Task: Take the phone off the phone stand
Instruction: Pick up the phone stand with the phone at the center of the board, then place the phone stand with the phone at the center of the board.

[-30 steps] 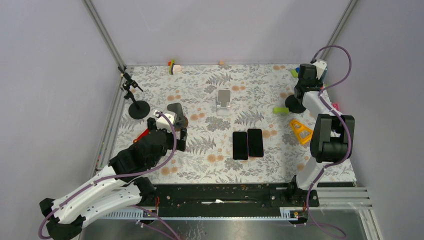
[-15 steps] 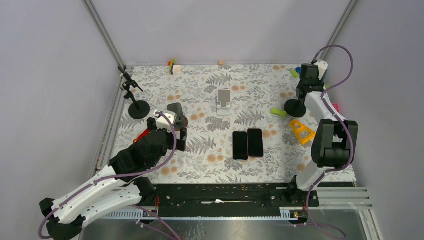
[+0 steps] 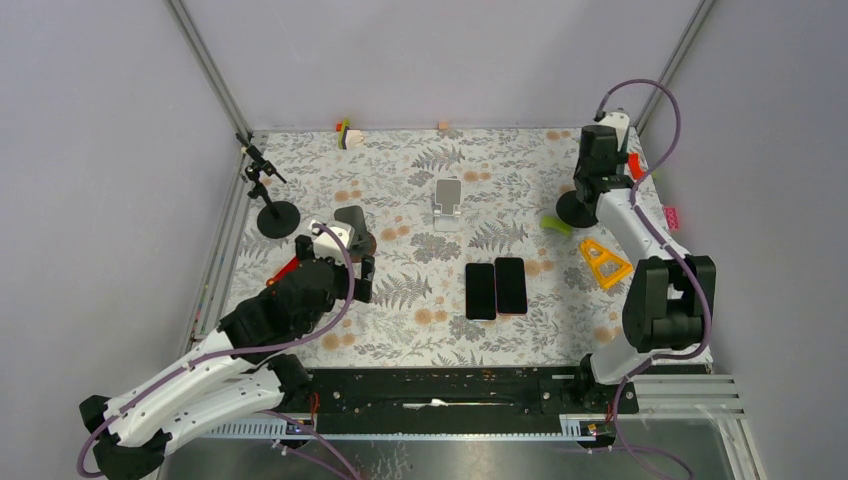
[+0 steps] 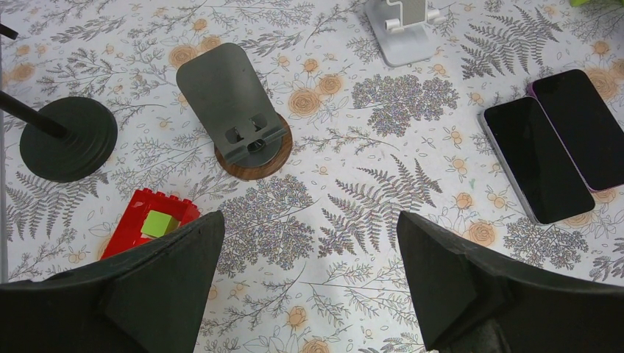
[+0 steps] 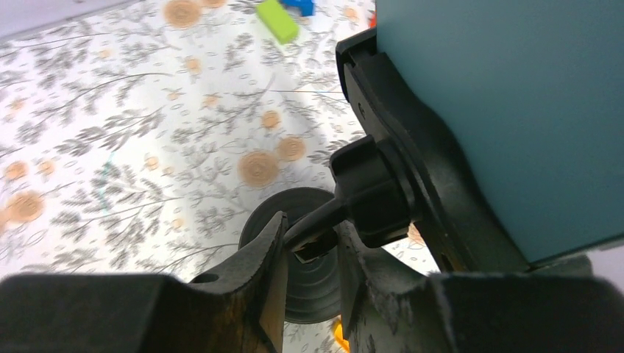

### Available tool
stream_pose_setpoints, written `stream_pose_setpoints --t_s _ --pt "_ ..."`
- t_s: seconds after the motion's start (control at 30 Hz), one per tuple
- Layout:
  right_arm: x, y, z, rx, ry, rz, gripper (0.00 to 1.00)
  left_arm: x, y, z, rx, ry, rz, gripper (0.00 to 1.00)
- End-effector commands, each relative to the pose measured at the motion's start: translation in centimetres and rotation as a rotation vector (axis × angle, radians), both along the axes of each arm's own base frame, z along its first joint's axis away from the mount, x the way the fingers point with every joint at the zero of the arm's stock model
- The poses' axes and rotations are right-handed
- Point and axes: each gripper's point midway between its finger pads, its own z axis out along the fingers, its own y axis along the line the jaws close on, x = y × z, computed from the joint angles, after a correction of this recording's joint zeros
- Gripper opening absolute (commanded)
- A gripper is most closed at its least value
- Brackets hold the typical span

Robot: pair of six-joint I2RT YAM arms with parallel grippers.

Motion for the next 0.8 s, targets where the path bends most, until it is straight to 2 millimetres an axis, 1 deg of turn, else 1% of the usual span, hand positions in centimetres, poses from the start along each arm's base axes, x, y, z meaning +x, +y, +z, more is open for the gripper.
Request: stream_pose_setpoints --t_s 0.0,0.03,0.13,0.3,0.33,0.47,0.63,0.77 --pt "0.8 2.7 10.9 -0.050 -0.279 0.041 0.00 0.5 0.1 1.0 -0.024 -0.033 0.024 0.99" --pt "0.6 3.5 11.5 -0.046 -0.286 0.055 0.00 0.5 0.2 0.9 -0.023 -0.033 0.028 0.99" --pt "-0.6 6.0 12.3 0.004 -0.266 0.083 0.00 0.6 0.3 0.9 -0.020 -0.030 0.042 0.99" --pt "-2.9 11.4 13.4 0.093 -0.267 0.169 0.00 0.8 0.8 1.1 -0.023 -0.025 0.079 0.99" --pt "-3.5 13.0 13.3 0.107 -0.257 0.200 0.00 0.9 0.8 1.1 -0.026 -0.027 0.083 0.99" --pt "-6.0 17.3 12.6 0.164 -0.220 0.274 0.00 1.0 1.4 1.4 -0.044 -0.030 0.114 0.99" --pt "-9.7 22.3 12.5 0.197 -0.202 0.397 0.00 1.0 2.3 1.9 -0.072 -0.045 0.151 0.99" --pt "-12.6 27.0 12.2 0.220 -0.179 0.518 0.00 1.2 2.7 2.0 -0.073 -0.051 0.171 0.99"
